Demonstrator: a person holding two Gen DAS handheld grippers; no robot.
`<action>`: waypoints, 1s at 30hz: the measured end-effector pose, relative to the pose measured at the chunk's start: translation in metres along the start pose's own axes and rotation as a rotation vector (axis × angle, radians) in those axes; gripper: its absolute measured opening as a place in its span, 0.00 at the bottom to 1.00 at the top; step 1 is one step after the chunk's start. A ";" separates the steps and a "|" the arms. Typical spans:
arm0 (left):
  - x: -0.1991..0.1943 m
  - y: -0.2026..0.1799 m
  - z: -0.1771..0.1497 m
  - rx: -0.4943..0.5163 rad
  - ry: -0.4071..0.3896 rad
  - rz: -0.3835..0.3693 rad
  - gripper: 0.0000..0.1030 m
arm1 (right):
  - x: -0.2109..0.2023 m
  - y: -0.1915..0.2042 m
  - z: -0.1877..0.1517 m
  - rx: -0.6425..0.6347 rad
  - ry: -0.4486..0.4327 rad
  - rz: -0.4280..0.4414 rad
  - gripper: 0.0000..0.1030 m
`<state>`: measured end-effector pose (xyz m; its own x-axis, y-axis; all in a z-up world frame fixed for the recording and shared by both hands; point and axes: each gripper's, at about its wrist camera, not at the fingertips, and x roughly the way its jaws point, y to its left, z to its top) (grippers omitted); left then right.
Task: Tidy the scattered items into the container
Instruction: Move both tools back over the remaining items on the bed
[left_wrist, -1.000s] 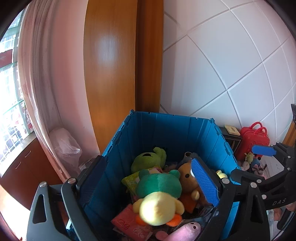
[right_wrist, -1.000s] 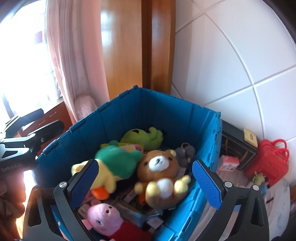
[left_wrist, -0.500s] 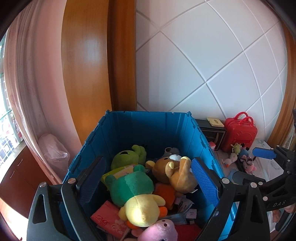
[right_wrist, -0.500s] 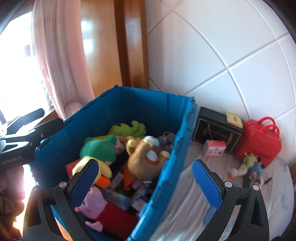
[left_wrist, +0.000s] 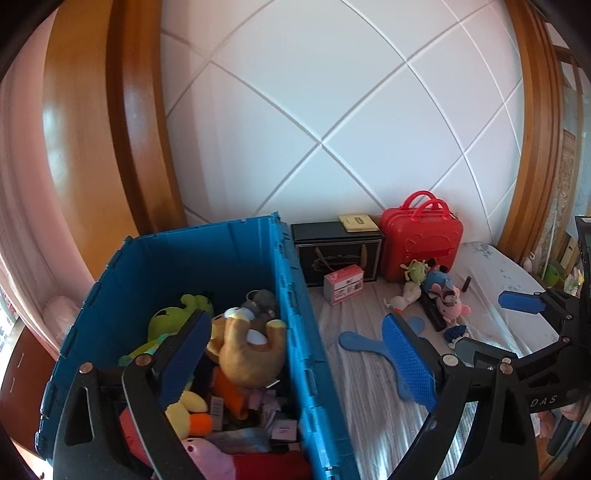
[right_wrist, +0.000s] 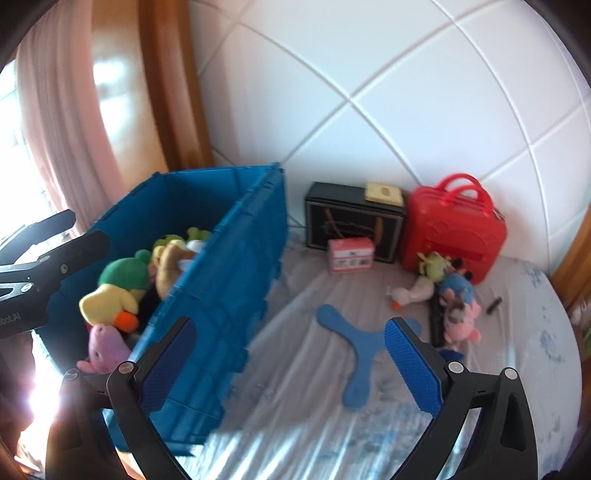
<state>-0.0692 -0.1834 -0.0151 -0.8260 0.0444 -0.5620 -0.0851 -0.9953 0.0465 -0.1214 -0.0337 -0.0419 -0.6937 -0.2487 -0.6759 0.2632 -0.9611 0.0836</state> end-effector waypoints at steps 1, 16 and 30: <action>0.004 -0.012 0.001 0.007 0.006 -0.007 0.92 | -0.002 -0.015 -0.005 0.013 0.005 -0.009 1.00; 0.125 -0.168 -0.030 0.114 0.166 -0.078 0.92 | 0.038 -0.210 -0.105 0.132 0.167 -0.142 1.00; 0.341 -0.242 -0.115 0.345 0.389 -0.125 0.92 | 0.172 -0.293 -0.169 0.174 0.309 -0.136 1.00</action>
<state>-0.2664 0.0631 -0.3129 -0.5361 0.0602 -0.8420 -0.4017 -0.8955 0.1917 -0.2046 0.2250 -0.3061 -0.4729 -0.0955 -0.8759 0.0467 -0.9954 0.0833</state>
